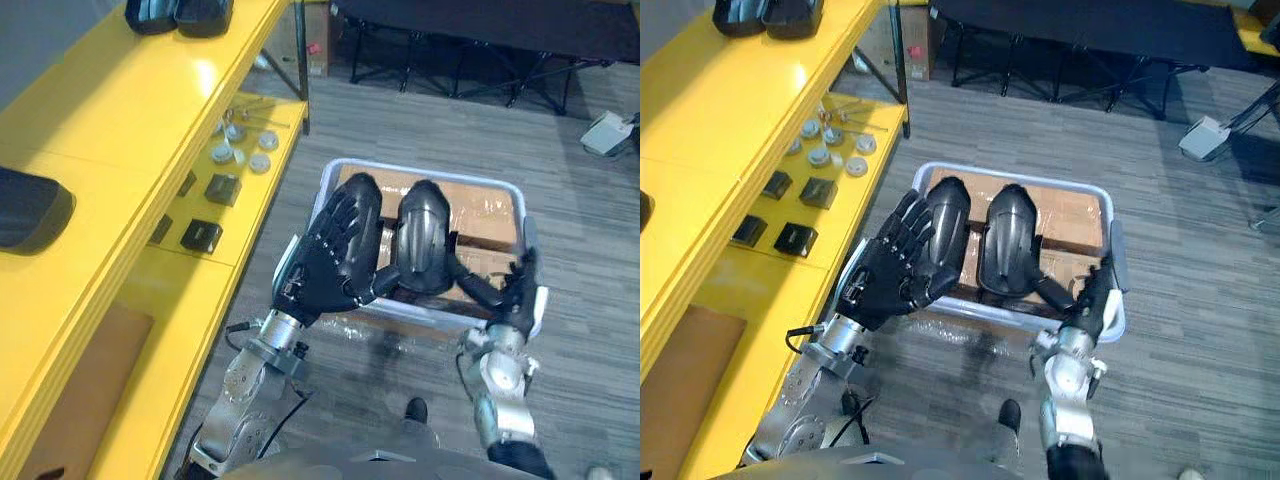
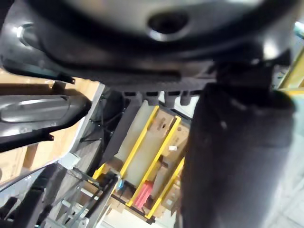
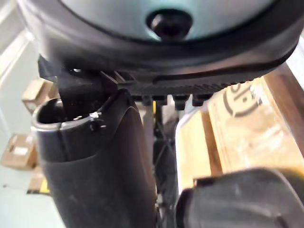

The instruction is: Walk over and take three plastic housings, then place them on the shelf

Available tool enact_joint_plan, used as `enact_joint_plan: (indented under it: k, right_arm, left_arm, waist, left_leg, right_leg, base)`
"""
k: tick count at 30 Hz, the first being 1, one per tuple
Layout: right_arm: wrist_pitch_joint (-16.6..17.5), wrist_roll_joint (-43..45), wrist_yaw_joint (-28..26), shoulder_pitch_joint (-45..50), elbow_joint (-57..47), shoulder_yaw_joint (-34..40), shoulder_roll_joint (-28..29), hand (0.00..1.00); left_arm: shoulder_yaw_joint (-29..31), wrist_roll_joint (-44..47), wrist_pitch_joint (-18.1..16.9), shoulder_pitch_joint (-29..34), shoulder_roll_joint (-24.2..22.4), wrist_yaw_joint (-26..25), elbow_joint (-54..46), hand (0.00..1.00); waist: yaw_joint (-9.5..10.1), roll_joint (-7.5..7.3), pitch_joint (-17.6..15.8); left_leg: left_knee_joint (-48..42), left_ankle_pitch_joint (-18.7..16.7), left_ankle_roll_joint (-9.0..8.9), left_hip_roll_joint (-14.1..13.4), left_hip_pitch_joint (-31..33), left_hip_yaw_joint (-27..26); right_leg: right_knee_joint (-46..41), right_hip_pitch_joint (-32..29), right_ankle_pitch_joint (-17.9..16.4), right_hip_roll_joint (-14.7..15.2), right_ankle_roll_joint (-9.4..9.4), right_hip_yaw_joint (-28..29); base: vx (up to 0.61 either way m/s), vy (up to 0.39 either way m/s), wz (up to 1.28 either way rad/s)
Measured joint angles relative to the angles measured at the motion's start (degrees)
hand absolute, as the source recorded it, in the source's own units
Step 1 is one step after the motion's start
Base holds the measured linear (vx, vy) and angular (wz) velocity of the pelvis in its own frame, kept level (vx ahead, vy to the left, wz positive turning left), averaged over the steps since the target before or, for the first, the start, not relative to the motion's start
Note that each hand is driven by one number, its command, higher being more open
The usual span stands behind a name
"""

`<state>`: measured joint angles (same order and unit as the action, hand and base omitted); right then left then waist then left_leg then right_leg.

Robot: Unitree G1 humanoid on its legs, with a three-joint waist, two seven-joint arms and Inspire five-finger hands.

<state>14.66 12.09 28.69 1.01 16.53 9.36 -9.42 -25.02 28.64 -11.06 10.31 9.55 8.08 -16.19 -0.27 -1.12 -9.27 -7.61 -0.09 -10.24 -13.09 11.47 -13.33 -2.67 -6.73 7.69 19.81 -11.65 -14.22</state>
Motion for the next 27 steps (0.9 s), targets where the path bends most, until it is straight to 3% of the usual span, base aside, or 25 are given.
enact_joint_plan:
  k: [6,9,16,20,27]
  right_arm:
    - [-0.58,0.03,5.28,-8.98,3.44,3.76,-3.26,1.0]
    - [-2.81,0.25,3.81,-13.91,6.9,5.62,-8.12,1.0]
    - [-5.79,2.47,-1.89,-23.28,20.86,5.7,-13.38,1.0]
    - [-5.96,2.83,-5.29,-29.74,27.95,3.59,-19.12,1.0]
    - [-5.91,2.81,-7.81,-38.07,31.77,0.49,-25.0,1.0]
  left_arm:
    - [0.59,0.01,0.14,-1.35,0.16,-2.51,0.36,1.0]
    - [-0.3,0.12,0.16,-2.73,0.46,-2.48,0.7,1.0]
    - [-1.13,0.29,0.2,-5.9,1.74,-1.02,2.32,1.0]
    - [-1.8,0.45,0.19,-7.52,1.74,-1.02,4.49,1.0]
    - [-2.22,0.53,-0.16,-7.98,1.74,-1.09,5.35,1.0]
  waist:
    - [1.19,0.13,-5.7]
    - [1.19,1.5,-8.45]
    - [2.22,1.8,-12.52]
    - [3.19,2.96,-14.55]
    - [4.15,3.49,-16.37]
  left_leg:
    - [0.58,0.87,-0.82,-0.22,2.52,5.16]
    - [-0.2,1.36,-0.59,-0.47,4.04,6.84]
    - [0.24,2.58,-0.82,-0.47,5.37,8.71]
    - [3.92,5.58,-0.83,-0.39,5.82,10.43]
    - [8.43,8.99,-0.55,-0.29,5.9,11.6]
  right_leg:
    - [0.37,-2.82,-1.23,-1.92,0.33,-0.91]
    - [0.9,-3.06,-1.23,-2.38,0.31,-1.3]
    - [0.88,-2.91,-1.58,-2.49,0.25,-3.19]
    - [0.73,-3.28,-1.57,-2.73,0.23,-5.33]
    - [-0.3,-4.71,-1.58,-2.8,0.23,-6.72]
  base:
    - [-0.06,-0.042,-0.09]
    - [-0.04,-0.048,0.05]
    - [-0.04,-0.012,0.13]
    - [-0.03,-0.032,0.22]
    - [-0.02,-0.026,0.12]
